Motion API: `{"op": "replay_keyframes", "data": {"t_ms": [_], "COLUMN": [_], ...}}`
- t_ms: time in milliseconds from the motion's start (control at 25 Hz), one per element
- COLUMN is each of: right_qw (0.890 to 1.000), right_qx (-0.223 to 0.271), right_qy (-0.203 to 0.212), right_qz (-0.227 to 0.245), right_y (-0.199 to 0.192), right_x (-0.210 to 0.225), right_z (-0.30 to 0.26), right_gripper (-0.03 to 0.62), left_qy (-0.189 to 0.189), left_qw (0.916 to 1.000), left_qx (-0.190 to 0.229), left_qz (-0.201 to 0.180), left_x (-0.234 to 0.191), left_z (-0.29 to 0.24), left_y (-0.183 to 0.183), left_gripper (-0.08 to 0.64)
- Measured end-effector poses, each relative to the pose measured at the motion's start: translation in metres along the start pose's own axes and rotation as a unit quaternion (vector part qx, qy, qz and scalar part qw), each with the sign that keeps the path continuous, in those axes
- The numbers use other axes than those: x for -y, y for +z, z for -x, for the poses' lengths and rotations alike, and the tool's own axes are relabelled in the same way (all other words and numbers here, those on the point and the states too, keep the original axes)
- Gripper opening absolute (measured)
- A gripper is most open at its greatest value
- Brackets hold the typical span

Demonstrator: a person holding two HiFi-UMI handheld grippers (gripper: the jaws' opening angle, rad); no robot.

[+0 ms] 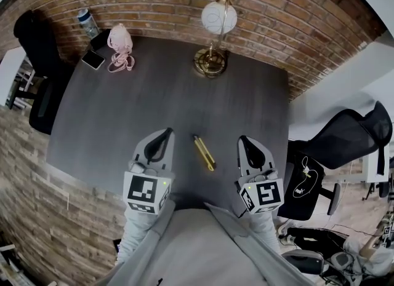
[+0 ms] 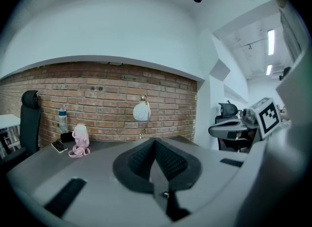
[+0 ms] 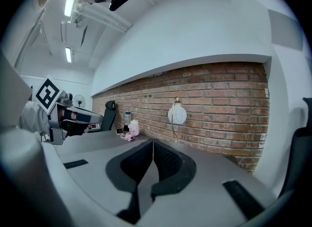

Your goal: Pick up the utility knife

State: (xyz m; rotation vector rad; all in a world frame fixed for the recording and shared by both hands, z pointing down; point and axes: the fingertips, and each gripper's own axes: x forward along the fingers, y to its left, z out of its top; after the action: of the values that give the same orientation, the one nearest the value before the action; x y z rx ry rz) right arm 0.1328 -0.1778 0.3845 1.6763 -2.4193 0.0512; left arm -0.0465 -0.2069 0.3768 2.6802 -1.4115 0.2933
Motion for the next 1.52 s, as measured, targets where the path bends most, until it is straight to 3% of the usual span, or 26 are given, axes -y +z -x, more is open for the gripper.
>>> {"op": "replay_keyframes", "data": {"t_ms": [440,720,840,1520], "right_qw": [0.996,0.992,0.989,0.955], "right_qx": [-0.081,-0.106,-0.125,-0.249], "right_qy": [0.040,0.063,0.077,0.161], "right_qz": [-0.022,-0.029,-0.034,0.010], "right_y": [-0.057,-0.085,-0.102,-0.203], "right_x": [-0.018,-0.028,-0.033,-0.080], "right_z": [-0.020,-0.031,-0.035,-0.059], "right_gripper": [0.018,0.020,0.114,0.244], "left_qy": [0.002,0.011,0.012,0.005], "left_qw": [0.9997,0.9991,0.9988,0.9977], "left_qx": [-0.017,-0.026,-0.032,-0.047], "left_qz": [0.017,0.031,0.036,0.049], "left_x": [-0.007,-0.013,-0.013,0.002], "left_z": [0.000,0.001,0.002,0.001], "left_y": [-0.019,-0.031,-0.036,-0.060], "left_gripper": [0.020,0.020,0.020,0.020]}}
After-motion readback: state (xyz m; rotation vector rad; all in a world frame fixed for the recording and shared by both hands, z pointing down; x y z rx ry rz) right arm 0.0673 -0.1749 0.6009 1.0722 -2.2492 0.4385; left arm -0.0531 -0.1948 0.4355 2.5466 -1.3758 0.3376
